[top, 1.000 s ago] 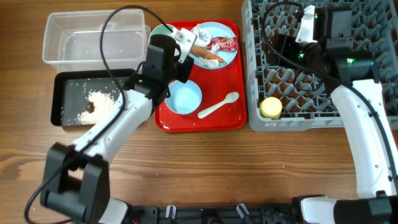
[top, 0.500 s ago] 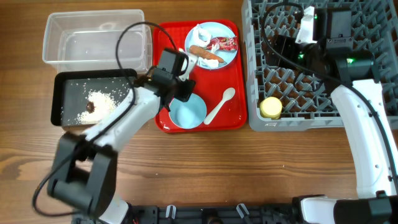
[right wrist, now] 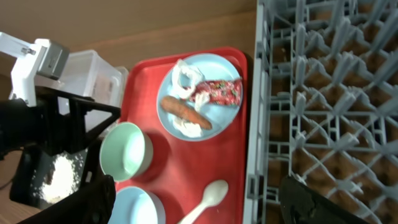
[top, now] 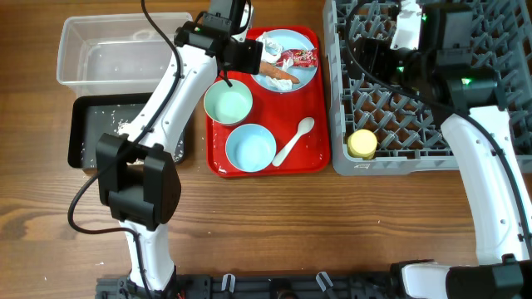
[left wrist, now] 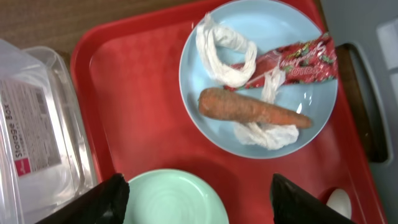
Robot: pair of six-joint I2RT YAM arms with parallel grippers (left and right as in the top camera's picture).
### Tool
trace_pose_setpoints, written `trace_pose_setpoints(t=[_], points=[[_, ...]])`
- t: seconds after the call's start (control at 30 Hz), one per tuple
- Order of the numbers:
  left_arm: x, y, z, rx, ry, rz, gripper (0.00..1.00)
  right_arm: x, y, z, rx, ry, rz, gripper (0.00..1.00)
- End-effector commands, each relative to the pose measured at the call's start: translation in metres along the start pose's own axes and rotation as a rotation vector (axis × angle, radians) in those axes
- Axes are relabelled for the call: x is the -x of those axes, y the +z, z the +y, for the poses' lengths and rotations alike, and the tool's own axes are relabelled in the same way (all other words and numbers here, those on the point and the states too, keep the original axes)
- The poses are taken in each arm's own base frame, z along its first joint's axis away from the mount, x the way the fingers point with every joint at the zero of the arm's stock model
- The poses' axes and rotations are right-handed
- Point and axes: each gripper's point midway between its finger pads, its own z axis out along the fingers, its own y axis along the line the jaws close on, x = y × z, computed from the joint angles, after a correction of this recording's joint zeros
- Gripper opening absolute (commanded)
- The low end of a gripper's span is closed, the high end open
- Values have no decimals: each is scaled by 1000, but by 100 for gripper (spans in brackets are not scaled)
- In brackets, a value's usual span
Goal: Sort waste into correct bins and load items into the dishwasher rack
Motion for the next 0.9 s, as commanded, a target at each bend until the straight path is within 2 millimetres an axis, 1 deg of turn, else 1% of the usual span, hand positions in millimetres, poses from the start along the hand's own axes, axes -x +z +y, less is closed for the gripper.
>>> trace_pose_setpoints(t=[0.0,0.03,0.07,0.1,0.13,0.17,0.2,0.23,0.27,0.3,0.33,0.4,0.47,0.53,0.63,0.77,0.83,0.87], points=[[14,-6,-5,-22,-39,-51,81,9,5,17,30,23,-41,85],[17,-7,-7,-31,-67,-62,82,14,7,22,16,22,-67,85],[22,-7,-19,-91,-60,-82,82,15,8,23,-3,39,-80,85],[29,-8,-24,-112,-55,-109,81,16,8,19,-30,73,-90,85],[36,-7,-30,-121,-54,-139,77,17,8,13,-58,115,-96,85],[41,-1,-35,-131,-137,-154,75,17,7,13,-61,117,-97,86],[40,14,-44,-146,-204,-149,71,15,7,12,-64,118,-91,86],[36,34,-54,-158,-245,-136,71,13,7,8,-88,121,-87,87],[27,59,-64,-151,-287,-119,72,9,7,4,-104,121,-70,88],[13,87,-69,-110,-317,-94,72,3,7,2,-118,120,-47,88],[-1,105,-72,-78,-339,-64,72,-1,7,-1,-135,114,-31,89],[-13,121,-71,-17,-363,-55,73,-5,7,-2,-139,100,-18,89],[-14,124,-67,33,-367,-69,73,-5,7,-2,-140,94,-14,89],[-15,125,-60,73,-411,-84,74,-5,7,-2,-140,88,-14,89],[-18,130,-60,74,-410,-78,74,-6,7,-3,-141,76,-11,89],[-29,134,-58,94,-403,-37,74,-6,7,-3,-141,75,-11,88],[-32,134,-57,98,-401,-26,70,-6,7,-3,-141,73,-11,89],[-33,134,-58,98,-399,-23,66,-6,7,-3,-141,68,-10,89]])
